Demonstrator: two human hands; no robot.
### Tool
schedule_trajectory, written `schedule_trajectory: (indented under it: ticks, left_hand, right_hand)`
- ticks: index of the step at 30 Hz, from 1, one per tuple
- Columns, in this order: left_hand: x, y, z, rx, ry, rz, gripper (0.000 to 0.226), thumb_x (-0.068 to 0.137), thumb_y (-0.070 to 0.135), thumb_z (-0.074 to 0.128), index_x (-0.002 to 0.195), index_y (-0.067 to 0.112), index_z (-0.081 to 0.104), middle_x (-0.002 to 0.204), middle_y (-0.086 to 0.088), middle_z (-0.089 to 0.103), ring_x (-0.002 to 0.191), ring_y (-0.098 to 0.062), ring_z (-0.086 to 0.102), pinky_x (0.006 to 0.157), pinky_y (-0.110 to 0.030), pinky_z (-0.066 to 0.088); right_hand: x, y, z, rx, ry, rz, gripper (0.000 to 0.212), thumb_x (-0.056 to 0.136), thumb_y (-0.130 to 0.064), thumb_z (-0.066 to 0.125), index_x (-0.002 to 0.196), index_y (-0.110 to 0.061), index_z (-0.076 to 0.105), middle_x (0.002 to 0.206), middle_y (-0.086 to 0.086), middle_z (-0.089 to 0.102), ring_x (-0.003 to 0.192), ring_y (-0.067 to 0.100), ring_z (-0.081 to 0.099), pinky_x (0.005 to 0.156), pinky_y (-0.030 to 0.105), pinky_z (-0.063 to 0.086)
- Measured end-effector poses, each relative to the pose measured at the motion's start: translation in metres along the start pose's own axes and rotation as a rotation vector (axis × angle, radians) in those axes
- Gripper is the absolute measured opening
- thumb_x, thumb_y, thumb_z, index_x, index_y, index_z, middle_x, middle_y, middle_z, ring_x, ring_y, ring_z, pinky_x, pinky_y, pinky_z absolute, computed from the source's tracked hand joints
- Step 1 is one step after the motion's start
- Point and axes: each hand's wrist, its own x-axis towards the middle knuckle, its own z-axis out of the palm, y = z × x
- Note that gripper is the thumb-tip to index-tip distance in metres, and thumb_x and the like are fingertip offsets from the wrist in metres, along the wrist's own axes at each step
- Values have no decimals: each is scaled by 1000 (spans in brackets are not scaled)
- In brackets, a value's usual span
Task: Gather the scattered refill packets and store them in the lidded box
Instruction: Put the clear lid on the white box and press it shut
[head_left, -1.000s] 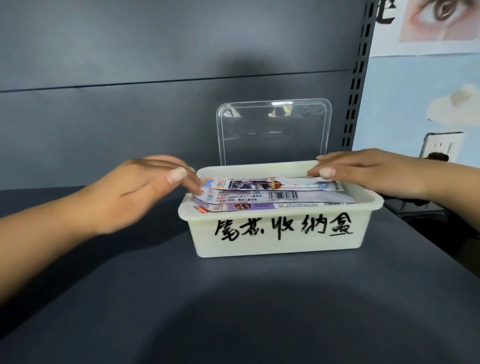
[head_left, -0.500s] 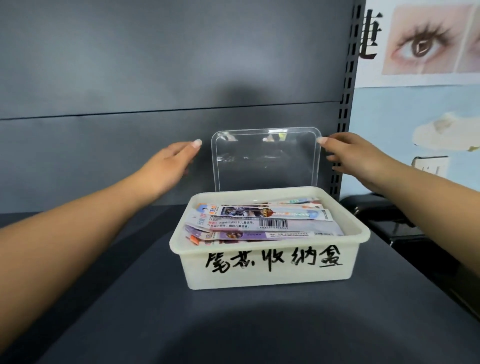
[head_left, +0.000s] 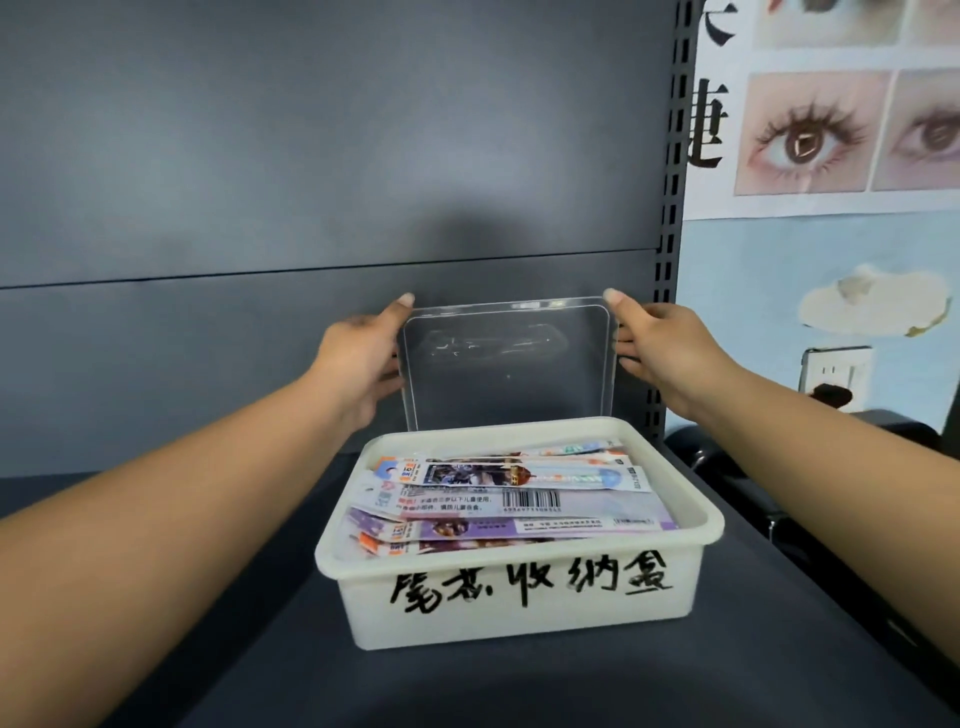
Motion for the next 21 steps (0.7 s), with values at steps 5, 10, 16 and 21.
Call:
schedule_trajectory:
  ticks: [5, 10, 16, 21]
  left_hand:
    - [-8, 8, -6, -35, 118, 111, 25, 80, 43, 62, 72, 19, 57, 86, -10, 60, 77, -22, 53, 85, -42, 51]
    - [-51, 28, -20, -37, 142, 397, 20, 83, 36, 61, 67, 24, 58, 61, 11, 55, 60, -7, 46, 67, -21, 40]
    - [-136, 11, -48, 208, 16, 685, 12, 67, 37, 60, 68, 26, 55, 59, 24, 65, 60, 14, 57, 61, -2, 40]
    - [-144, -9, -74, 204, -212, 809, 21, 64, 56, 67, 72, 37, 66, 82, 17, 67, 93, 1, 66, 80, -10, 47]
  right_hand:
    - [-11, -10, 2, -25, 47, -154, 40, 82, -51, 53, 94, -14, 59, 87, 0, 59, 99, 22, 58, 98, 43, 46]
    - [-39, -26, -17, 93, 72, -397, 16, 77, -43, 63, 87, -32, 57, 88, -9, 57, 96, 15, 58, 98, 43, 46]
    - [-92, -8, -49, 178, -99, -515, 38, 46, -60, 75, 79, -43, 69, 84, -16, 65, 90, 4, 65, 96, 31, 48]
    - [-120, 13, -55, 241, -89, -507, 22, 46, -42, 71, 68, -39, 71, 78, -23, 70, 82, -4, 67, 78, 12, 50]
